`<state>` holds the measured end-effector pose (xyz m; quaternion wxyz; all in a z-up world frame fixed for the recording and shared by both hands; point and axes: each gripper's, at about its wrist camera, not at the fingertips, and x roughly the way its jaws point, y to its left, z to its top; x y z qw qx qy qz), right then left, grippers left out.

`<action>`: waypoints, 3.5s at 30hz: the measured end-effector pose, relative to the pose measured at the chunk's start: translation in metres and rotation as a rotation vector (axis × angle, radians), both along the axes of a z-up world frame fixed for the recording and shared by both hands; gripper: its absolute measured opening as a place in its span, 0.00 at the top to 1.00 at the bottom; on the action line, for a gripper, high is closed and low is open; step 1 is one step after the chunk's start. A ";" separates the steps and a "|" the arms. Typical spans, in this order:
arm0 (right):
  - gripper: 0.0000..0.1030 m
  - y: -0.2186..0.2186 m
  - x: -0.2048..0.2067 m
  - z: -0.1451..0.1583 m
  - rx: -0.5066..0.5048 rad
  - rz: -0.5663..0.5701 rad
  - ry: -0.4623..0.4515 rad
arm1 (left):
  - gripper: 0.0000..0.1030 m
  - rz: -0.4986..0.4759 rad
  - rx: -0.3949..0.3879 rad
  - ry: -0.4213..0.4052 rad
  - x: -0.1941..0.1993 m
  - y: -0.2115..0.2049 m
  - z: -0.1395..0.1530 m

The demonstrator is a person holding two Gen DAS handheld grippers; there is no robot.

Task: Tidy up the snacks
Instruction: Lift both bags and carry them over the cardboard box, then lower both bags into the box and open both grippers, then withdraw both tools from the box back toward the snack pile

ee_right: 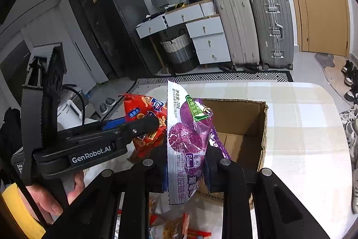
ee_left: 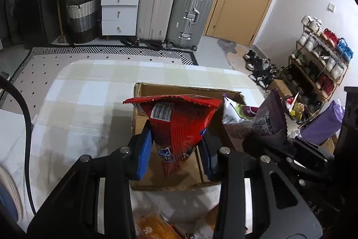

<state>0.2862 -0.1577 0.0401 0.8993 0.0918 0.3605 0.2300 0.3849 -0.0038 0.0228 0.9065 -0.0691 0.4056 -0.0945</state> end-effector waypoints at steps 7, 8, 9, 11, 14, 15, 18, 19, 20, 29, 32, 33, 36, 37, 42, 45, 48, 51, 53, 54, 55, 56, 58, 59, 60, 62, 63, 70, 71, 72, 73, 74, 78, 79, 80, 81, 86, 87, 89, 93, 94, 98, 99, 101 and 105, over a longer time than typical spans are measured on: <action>0.78 0.006 0.019 -0.018 -0.064 -0.004 0.032 | 0.66 0.010 0.068 0.030 0.029 -0.008 -0.027; 0.78 0.006 0.022 -0.021 -0.069 -0.004 0.041 | 0.66 0.009 0.065 0.037 0.034 -0.008 -0.031; 0.78 0.006 0.025 -0.025 -0.073 -0.003 0.057 | 0.66 0.011 0.062 0.042 0.039 -0.009 -0.035; 0.78 0.006 0.029 -0.032 -0.077 -0.001 0.079 | 0.66 0.011 0.076 0.057 0.046 -0.012 -0.045; 0.78 0.006 0.036 -0.043 -0.081 0.003 0.109 | 0.66 -0.011 0.082 0.075 0.051 -0.017 -0.058; 0.78 0.006 0.040 -0.046 -0.077 0.007 0.123 | 0.66 -0.017 0.085 0.081 0.051 -0.019 -0.062; 0.78 0.008 0.041 -0.051 -0.098 0.007 0.124 | 0.66 -0.028 0.096 0.093 0.058 -0.026 -0.073; 0.78 0.008 0.041 -0.050 -0.104 0.005 0.119 | 0.66 -0.025 0.101 0.094 0.060 -0.026 -0.074; 0.78 0.008 0.042 -0.050 -0.103 0.006 0.120 | 0.66 -0.019 0.107 0.093 0.064 -0.027 -0.077; 0.75 0.011 0.045 -0.052 -0.132 -0.012 0.124 | 0.66 -0.008 0.102 0.081 0.063 -0.023 -0.085; 0.63 0.009 0.045 -0.052 -0.152 -0.044 0.124 | 0.66 -0.001 0.106 0.065 0.059 -0.021 -0.085; 0.62 0.007 0.045 -0.052 -0.148 -0.050 0.124 | 0.66 -0.004 0.103 0.068 0.056 -0.022 -0.083; 0.58 0.002 0.043 -0.050 -0.111 -0.045 0.115 | 0.65 -0.003 0.121 0.069 0.053 -0.023 -0.083; 0.58 0.003 0.042 -0.049 -0.110 -0.043 0.110 | 0.65 -0.004 0.128 0.066 0.051 -0.024 -0.082; 0.58 0.005 0.038 -0.044 -0.121 -0.036 0.084 | 0.64 -0.007 0.122 0.074 0.048 -0.021 -0.079; 0.58 0.004 0.036 -0.041 -0.111 -0.040 0.086 | 0.57 -0.010 0.105 0.071 0.046 -0.020 -0.076; 0.57 0.001 0.034 -0.038 -0.116 -0.043 0.080 | 0.46 -0.027 0.117 0.064 0.042 -0.024 -0.072; 0.57 -0.004 0.034 -0.035 -0.110 -0.051 0.076 | 0.39 -0.033 0.128 0.064 0.040 -0.027 -0.068; 0.57 -0.007 0.033 -0.033 -0.103 -0.057 0.073 | 0.24 -0.016 0.135 0.052 0.037 -0.026 -0.064; 0.57 -0.009 0.032 -0.032 -0.093 -0.056 0.073 | 0.22 -0.017 0.108 0.053 0.035 -0.023 -0.063; 0.56 -0.010 0.030 -0.032 -0.085 -0.053 0.074 | 0.22 -0.017 0.098 0.057 0.034 -0.022 -0.061; 0.55 -0.009 0.030 -0.030 -0.083 -0.051 0.073 | 0.21 -0.009 0.097 0.058 0.033 -0.021 -0.060; 0.48 -0.008 0.027 -0.027 -0.105 -0.067 0.054 | 0.20 0.004 0.110 0.060 0.030 -0.021 -0.057; 0.43 -0.009 0.025 -0.025 -0.117 -0.078 0.043 | 0.20 0.008 0.120 0.063 0.029 -0.022 -0.056; 0.39 -0.009 0.023 -0.024 -0.130 -0.092 0.035 | 0.20 0.009 0.124 0.063 0.027 -0.022 -0.055; 0.21 -0.015 0.020 -0.022 -0.140 -0.129 0.025 | 0.17 0.002 0.112 0.055 0.023 -0.021 -0.051; 0.17 -0.019 0.020 -0.021 -0.136 -0.140 0.020 | 0.16 0.001 0.105 0.049 0.022 -0.020 -0.049; 0.11 -0.033 0.004 -0.009 -0.126 -0.161 -0.006 | 0.01 0.012 0.099 0.005 0.001 -0.022 -0.028; 0.11 -0.033 0.001 -0.007 -0.129 -0.162 -0.007 | 0.01 0.014 0.098 0.001 -0.003 -0.021 -0.025; 0.11 -0.033 -0.001 -0.005 -0.130 -0.162 -0.008 | 0.01 0.017 0.098 -0.004 -0.006 -0.021 -0.022; 0.11 -0.033 -0.003 -0.003 -0.130 -0.162 -0.011 | 0.01 0.018 0.096 -0.010 -0.010 -0.021 -0.017; 0.11 -0.032 -0.007 -0.001 -0.132 -0.164 -0.015 | 0.01 0.018 0.097 -0.012 -0.012 -0.021 -0.014; 0.11 -0.026 -0.025 0.013 -0.196 -0.151 -0.059 | 0.01 0.019 0.102 -0.031 -0.031 -0.021 0.004; 0.11 -0.024 -0.029 0.017 -0.200 -0.147 -0.068 | 0.01 0.020 0.102 -0.036 -0.035 -0.021 0.007; 0.11 -0.022 -0.035 0.021 -0.206 -0.143 -0.079 | 0.01 0.023 0.103 -0.045 -0.043 -0.020 0.013; 0.11 -0.021 -0.041 0.026 -0.210 -0.141 -0.089 | 0.01 0.026 0.099 -0.051 -0.049 -0.019 0.018; 0.11 -0.013 -0.070 0.045 -0.213 -0.136 -0.116 | 0.01 0.053 0.069 -0.074 -0.083 -0.010 0.041; 0.11 -0.011 -0.078 0.049 -0.211 -0.136 -0.124 | 0.01 0.056 0.069 -0.081 -0.092 -0.009 0.046; 0.10 -0.009 -0.095 0.056 -0.200 -0.133 -0.141 | 0.01 0.056 0.065 -0.093 -0.108 -0.007 0.054; 0.09 -0.004 -0.128 0.068 -0.175 -0.125 -0.164 | 0.01 0.079 0.060 -0.122 -0.153 0.001 0.074; 0.09 -0.004 -0.135 0.071 -0.171 -0.124 -0.167 | 0.01 0.079 0.057 -0.130 -0.164 0.002 0.078; 0.09 0.001 -0.174 0.085 -0.177 -0.118 -0.203 | 0.01 0.084 0.075 -0.176 -0.213 0.007 0.098; 0.09 0.003 -0.186 0.089 -0.177 -0.112 -0.217 | 0.01 0.091 0.076 -0.193 -0.227 0.008 0.104; 0.09 0.005 -0.205 0.096 -0.173 -0.103 -0.244 | 0.01 0.099 0.072 -0.211 -0.250 0.011 0.111; 0.07 0.016 -0.248 0.106 -0.182 -0.083 -0.292 | 0.01 0.118 0.064 -0.226 -0.295 0.013 0.121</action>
